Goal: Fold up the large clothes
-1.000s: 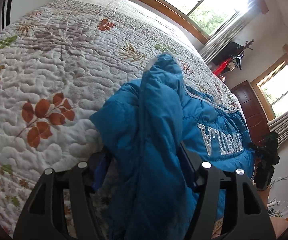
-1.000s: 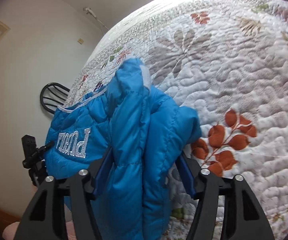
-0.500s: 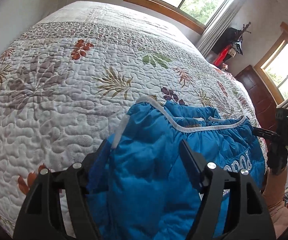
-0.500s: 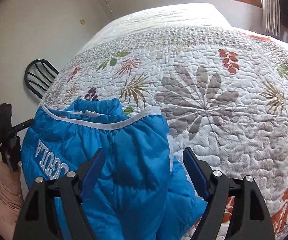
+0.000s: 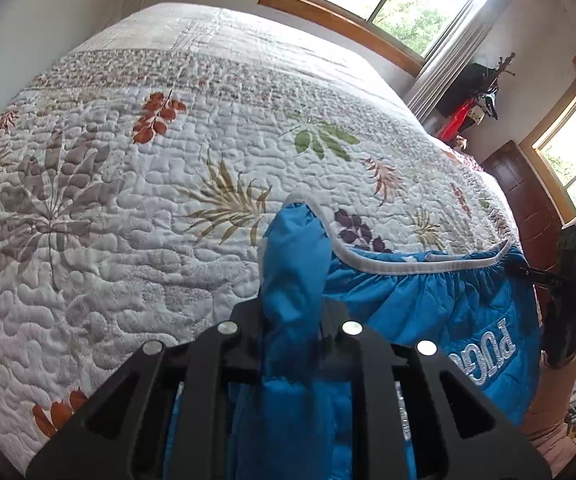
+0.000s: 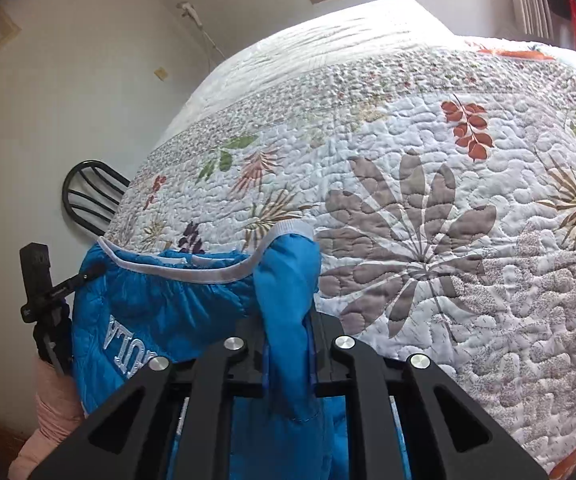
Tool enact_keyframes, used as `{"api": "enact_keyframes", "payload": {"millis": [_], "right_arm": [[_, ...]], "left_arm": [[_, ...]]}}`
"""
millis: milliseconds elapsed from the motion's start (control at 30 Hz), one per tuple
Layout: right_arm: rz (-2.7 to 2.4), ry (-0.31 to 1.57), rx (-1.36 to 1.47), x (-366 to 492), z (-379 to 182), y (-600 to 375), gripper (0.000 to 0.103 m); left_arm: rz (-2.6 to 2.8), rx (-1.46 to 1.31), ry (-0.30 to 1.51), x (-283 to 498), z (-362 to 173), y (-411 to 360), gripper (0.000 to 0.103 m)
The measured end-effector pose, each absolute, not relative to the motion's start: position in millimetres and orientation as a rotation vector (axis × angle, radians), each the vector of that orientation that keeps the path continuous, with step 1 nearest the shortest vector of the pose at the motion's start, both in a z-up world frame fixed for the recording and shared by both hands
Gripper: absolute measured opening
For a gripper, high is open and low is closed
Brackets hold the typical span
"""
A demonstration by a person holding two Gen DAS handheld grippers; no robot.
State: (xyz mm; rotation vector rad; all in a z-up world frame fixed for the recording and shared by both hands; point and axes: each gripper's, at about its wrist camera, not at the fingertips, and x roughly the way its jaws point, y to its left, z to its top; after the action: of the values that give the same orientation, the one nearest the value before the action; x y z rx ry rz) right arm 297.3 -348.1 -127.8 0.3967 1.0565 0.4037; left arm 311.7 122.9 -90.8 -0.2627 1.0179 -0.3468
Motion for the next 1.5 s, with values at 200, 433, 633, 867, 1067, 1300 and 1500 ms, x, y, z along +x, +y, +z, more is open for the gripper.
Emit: {"api": "enact_keyframes", "payload": {"millis": [200, 433, 633, 867, 1067, 1300, 1500], "right_arm": [[0.436, 1.125, 0.514, 307.7, -180.1, -357.4, 0.016], [0.352, 1.119, 0.452, 298.9, -168.0, -358.4, 0.044], [0.249, 1.007, 0.305, 250.3, -117.3, -365.0, 0.052], [0.330, 0.991, 0.167, 174.2, -82.6, -327.3, 0.047], [0.334, 1.034, 0.101, 129.0, -90.9, -299.8, 0.045], [0.330, 1.082, 0.053, 109.1, -116.9, -279.9, 0.045], [0.336, 1.095, 0.088, 112.5, -150.9, -280.9, 0.045]], "left_arm": [[-0.368, -0.361, 1.079, 321.9, -135.5, 143.7, 0.033], [-0.326, -0.412, 1.084, 318.0, -130.3, 152.3, 0.051], [-0.251, -0.421, 0.953, 277.6, -80.6, 172.4, 0.051], [-0.199, -0.217, 0.879, 192.3, -38.2, 137.3, 0.058], [-0.232, -0.170, 0.920, 141.9, -47.5, 107.8, 0.062], [-0.214, -0.077, 0.964, 124.6, -79.8, 90.9, 0.065], [-0.235, -0.096, 0.958, 123.0, -105.8, 97.8, 0.067]]}}
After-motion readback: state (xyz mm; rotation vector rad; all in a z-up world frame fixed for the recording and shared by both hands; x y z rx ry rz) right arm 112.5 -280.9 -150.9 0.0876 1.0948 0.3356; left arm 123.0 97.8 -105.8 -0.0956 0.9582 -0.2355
